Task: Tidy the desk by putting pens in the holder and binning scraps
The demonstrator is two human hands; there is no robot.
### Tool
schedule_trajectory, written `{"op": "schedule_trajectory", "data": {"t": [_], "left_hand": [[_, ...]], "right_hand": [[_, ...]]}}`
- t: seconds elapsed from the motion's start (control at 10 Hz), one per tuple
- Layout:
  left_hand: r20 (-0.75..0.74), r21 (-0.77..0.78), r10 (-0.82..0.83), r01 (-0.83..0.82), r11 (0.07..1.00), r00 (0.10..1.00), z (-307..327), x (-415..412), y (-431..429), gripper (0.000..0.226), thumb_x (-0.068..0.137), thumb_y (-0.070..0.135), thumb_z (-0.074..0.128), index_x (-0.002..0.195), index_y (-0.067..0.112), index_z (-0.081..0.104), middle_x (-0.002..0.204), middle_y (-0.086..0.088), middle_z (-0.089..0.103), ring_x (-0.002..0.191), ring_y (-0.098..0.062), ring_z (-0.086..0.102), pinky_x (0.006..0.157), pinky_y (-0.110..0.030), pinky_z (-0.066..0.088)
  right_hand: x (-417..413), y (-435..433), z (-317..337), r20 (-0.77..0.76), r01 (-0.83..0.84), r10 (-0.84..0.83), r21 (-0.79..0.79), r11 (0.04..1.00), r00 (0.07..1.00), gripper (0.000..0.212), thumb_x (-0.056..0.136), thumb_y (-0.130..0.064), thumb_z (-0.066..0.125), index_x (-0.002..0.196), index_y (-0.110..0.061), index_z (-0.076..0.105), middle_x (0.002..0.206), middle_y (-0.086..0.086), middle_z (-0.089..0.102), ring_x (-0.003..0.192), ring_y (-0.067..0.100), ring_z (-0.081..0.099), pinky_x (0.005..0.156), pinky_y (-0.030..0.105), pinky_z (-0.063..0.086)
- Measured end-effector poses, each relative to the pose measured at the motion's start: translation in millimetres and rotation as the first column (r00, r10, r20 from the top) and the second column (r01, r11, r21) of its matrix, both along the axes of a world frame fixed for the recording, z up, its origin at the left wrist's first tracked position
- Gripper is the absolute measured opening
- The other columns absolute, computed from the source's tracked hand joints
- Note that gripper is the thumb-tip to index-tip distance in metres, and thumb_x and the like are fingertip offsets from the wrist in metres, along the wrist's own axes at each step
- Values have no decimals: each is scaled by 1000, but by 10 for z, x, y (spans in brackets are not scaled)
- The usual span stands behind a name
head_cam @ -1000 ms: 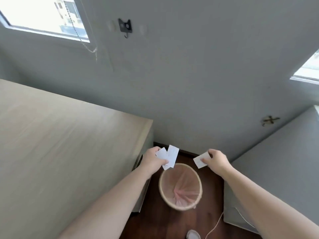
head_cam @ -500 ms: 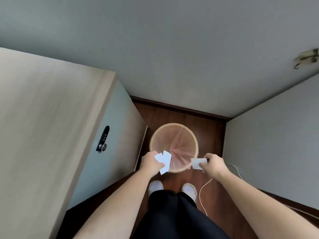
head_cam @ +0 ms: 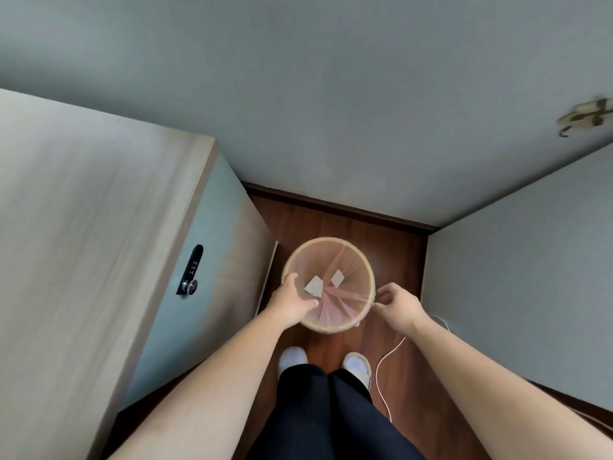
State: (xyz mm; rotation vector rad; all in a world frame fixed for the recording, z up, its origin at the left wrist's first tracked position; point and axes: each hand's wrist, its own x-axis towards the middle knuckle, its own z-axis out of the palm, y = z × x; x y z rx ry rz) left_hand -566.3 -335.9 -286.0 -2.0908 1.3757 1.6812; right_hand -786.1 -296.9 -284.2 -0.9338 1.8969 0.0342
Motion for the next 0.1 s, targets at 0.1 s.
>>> {"op": "schedule_trajectory", "data": {"t": [0.1], "left_hand": [[-7, -81, -1, 1, 997, 1000, 279, 30, -86, 78, 81, 29, 69, 146, 19, 26, 145, -9, 46, 127, -26, 50, 105, -36, 42]], "right_hand": [[-7, -73, 283, -10, -15, 14, -82, 997, 1000, 34, 85, -24, 61, 117, -13, 57, 116, 8, 64, 89, 19, 57, 60, 18, 39]]}}
